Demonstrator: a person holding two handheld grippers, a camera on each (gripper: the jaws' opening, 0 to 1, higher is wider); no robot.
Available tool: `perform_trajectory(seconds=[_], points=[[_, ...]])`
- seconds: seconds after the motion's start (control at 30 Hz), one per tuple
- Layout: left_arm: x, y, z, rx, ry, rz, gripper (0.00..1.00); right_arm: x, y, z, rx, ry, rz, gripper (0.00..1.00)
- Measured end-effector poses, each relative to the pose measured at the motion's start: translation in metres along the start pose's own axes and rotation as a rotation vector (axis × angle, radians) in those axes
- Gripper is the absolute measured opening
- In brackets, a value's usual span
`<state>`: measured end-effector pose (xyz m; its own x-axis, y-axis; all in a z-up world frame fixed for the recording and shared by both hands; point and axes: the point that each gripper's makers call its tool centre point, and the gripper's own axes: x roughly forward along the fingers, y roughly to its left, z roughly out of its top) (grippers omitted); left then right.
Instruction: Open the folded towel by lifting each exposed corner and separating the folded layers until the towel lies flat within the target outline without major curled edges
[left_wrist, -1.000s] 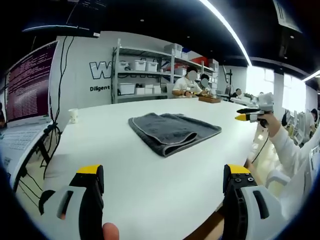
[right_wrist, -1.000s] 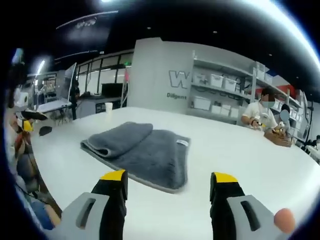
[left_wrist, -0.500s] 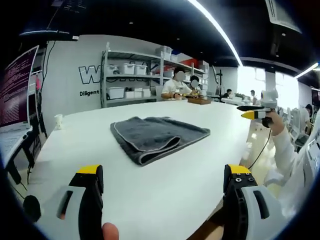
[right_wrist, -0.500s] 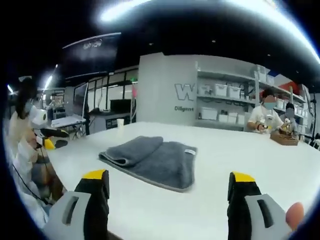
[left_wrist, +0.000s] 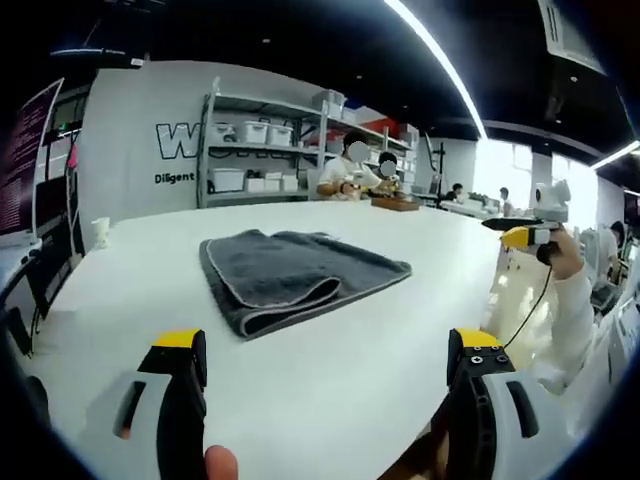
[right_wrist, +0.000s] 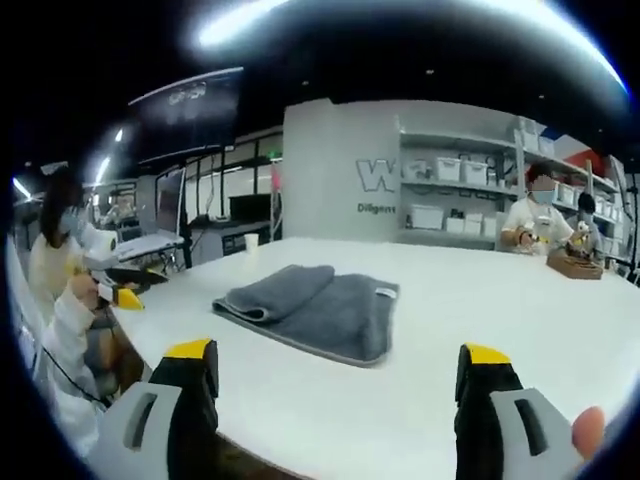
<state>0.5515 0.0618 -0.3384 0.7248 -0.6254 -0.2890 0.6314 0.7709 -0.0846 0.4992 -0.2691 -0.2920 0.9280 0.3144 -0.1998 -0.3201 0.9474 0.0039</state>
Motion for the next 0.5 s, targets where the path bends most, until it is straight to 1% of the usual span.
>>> perform_trajectory(seconds=[0.03, 0.1, 0.17, 0.23, 0.37, 0.5], points=[[0.002, 0.000, 0.000, 0.004, 0.005, 0.004, 0.99, -0.001, 0.000, 0.001, -0.002, -0.005, -0.005, 0.99], [0.008, 0.003, -0.004, 0.012, 0.038, 0.022, 0.99, -0.005, -0.002, 0.004, -0.006, -0.013, -0.014, 0.99], [0.012, 0.003, -0.004, 0.018, 0.042, 0.021, 0.99, -0.007, -0.002, 0.006, -0.003, -0.019, -0.014, 0.99], [0.019, 0.002, -0.002, 0.021, 0.049, 0.016, 0.99, -0.009, -0.003, 0.007, 0.008, -0.026, -0.007, 0.99], [0.033, 0.005, 0.003, 0.029, 0.065, 0.010, 0.99, -0.011, -0.008, 0.008, 0.015, -0.019, -0.005, 0.99], [0.051, 0.012, 0.009, -0.001, 0.068, -0.004, 0.97, -0.015, -0.011, 0.008, 0.026, -0.011, -0.009, 0.99]])
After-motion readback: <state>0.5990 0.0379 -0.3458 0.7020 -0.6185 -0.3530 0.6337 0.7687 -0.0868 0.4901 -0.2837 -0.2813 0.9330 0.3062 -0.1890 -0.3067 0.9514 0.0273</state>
